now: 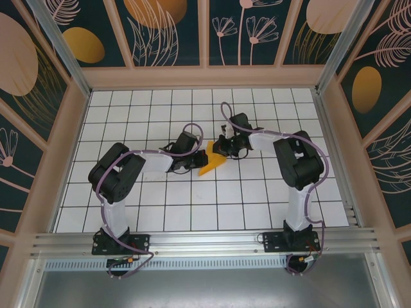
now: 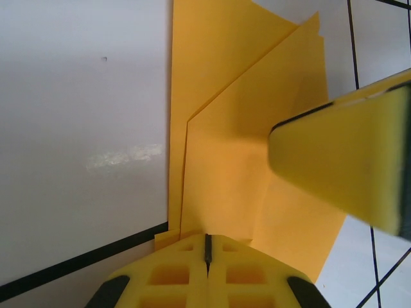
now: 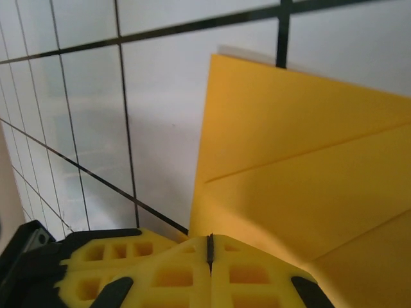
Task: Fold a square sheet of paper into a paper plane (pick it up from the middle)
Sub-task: Fourth fold the wing at the center of the table.
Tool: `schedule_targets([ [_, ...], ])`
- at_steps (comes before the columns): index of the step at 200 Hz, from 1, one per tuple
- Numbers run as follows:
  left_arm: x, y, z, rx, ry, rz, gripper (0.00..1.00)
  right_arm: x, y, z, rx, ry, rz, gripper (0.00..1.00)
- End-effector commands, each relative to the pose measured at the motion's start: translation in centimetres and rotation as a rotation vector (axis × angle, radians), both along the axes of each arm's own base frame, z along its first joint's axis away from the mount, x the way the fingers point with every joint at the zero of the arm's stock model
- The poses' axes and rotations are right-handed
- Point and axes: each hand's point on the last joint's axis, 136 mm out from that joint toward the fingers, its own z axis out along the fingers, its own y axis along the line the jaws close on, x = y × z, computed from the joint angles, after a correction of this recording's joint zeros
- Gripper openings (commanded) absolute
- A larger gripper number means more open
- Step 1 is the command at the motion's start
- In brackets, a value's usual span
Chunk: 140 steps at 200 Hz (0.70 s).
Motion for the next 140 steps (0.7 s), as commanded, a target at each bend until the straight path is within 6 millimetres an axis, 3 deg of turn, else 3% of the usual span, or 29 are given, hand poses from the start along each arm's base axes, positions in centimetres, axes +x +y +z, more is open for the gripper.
schedule_targets([
  [1, -2.3, 3.3, -4.1, 0.160, 0.115, 0.024, 0.00, -1.1, -0.3, -2.2, -0.005, 0.073, -0.001, 0.02],
  [40, -0.8, 1.5, -0.4, 0.075, 0.035, -0.003, 0.00, -2.0, -1.5, -4.8, -0.091, 0.128, -0.015, 0.02],
  [50, -0.4, 1.0, 1.0, 0.038, 0.008, -0.006, 0.05, -2.1, -1.9, -5.3, -0.114, 0.135, -0.020, 0.02],
  [55, 0.6, 0.2, 2.8, 0.002, -0.031, -0.003, 0.08, -2.2, -2.0, -5.5, -0.122, 0.138, -0.022, 0.02],
  [81, 1.0, -1.2, 5.9, -0.096, -0.066, -0.015, 0.20, -2.3, -2.4, -6.0, -0.148, 0.146, -0.028, 0.02],
  [98, 0.7, -1.9, 6.2, -0.143, -0.047, -0.032, 0.21, -2.4, -2.6, -6.3, -0.159, 0.150, -0.034, 0.02],
  [140, -0.9, -2.4, 4.5, -0.158, 0.034, -0.071, 0.21, -2.4, -2.9, -6.6, -0.174, 0.159, -0.039, 0.01],
])
